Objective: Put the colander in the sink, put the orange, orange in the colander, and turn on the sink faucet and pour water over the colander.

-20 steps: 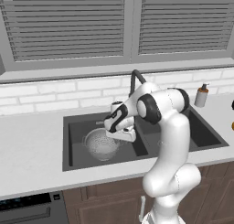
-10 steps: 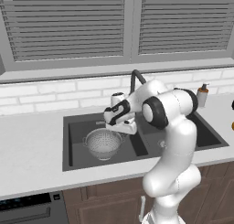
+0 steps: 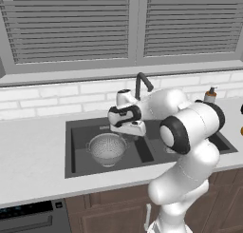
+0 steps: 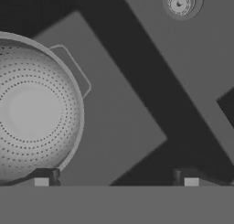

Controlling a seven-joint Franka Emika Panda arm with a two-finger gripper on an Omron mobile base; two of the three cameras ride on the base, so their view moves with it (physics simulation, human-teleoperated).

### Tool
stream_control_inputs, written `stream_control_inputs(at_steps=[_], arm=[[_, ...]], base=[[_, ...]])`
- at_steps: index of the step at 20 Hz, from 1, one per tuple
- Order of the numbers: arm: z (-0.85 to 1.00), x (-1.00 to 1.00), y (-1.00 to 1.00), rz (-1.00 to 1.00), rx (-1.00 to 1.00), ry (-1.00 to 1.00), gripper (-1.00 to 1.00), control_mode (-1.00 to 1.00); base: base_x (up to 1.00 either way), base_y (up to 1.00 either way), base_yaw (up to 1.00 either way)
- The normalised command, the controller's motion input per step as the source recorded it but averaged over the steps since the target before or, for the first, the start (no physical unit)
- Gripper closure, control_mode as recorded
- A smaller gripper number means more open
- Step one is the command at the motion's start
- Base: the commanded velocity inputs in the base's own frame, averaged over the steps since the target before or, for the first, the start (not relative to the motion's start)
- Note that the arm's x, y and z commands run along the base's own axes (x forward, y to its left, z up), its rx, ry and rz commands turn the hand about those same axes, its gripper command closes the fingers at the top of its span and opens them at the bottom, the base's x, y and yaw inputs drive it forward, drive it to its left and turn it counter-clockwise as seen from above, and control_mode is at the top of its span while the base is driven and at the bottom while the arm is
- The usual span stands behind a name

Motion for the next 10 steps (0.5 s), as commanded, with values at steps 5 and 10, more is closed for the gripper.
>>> stream_control_inputs(at_steps=[5, 10], arm=[[0.44, -0.77, -0.02, 0.10, 0.00, -0.09, -1.00, -1.00], [0.32, -0.68, -0.23, 0.08, -0.04, 0.00, -1.00, -1.00]], base=[[0.00, 0.00, 0.00], [0.00, 0.00, 0.00]])
